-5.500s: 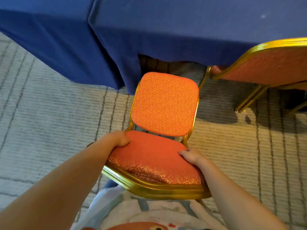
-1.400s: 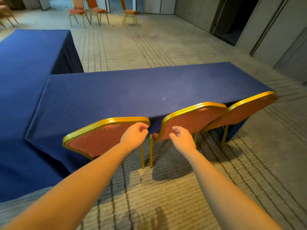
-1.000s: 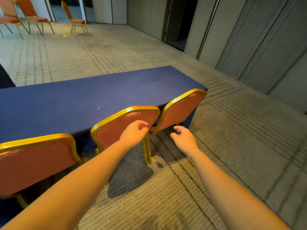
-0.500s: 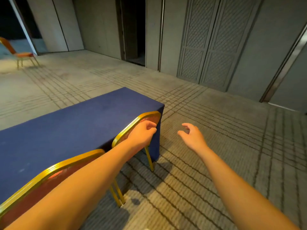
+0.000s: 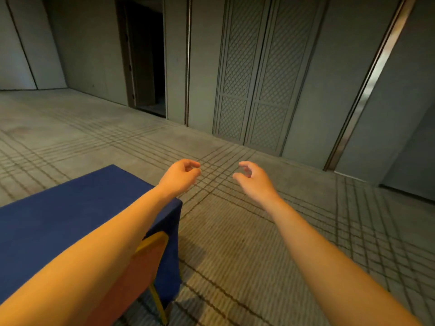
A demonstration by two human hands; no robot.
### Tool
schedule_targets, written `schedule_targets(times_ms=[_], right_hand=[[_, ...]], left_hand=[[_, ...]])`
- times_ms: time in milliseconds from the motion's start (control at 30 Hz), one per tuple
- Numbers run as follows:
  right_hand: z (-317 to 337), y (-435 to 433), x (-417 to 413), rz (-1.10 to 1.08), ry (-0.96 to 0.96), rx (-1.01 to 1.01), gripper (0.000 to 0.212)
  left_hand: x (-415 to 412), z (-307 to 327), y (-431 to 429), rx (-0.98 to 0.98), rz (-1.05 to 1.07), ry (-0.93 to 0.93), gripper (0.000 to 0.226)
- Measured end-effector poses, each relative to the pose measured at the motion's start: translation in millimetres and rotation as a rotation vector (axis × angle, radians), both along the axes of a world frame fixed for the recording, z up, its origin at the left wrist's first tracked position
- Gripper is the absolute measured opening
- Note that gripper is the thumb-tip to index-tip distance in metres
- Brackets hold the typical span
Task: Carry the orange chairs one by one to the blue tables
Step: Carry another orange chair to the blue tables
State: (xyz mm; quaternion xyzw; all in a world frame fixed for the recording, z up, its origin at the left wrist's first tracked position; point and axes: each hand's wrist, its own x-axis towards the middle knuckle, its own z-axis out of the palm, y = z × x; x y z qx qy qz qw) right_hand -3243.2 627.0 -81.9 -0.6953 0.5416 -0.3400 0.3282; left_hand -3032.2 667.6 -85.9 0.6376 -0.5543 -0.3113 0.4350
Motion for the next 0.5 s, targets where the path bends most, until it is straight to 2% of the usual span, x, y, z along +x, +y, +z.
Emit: schedule_targets(times_ms=[300, 500], right_hand=[[-4.9, -225.1, 38.0, 0.105, 0.002, -0.024, 0.05], [16.0, -393.3, 99.7, 0.335, 0.067, -0.024, 0.049]], left_hand=[[34.2, -2.4, -195.0, -0.022, 0.131, 0.021, 0.029], [86.2, 12.7, -316.8, -0.049, 0.346, 0.045, 0.032]])
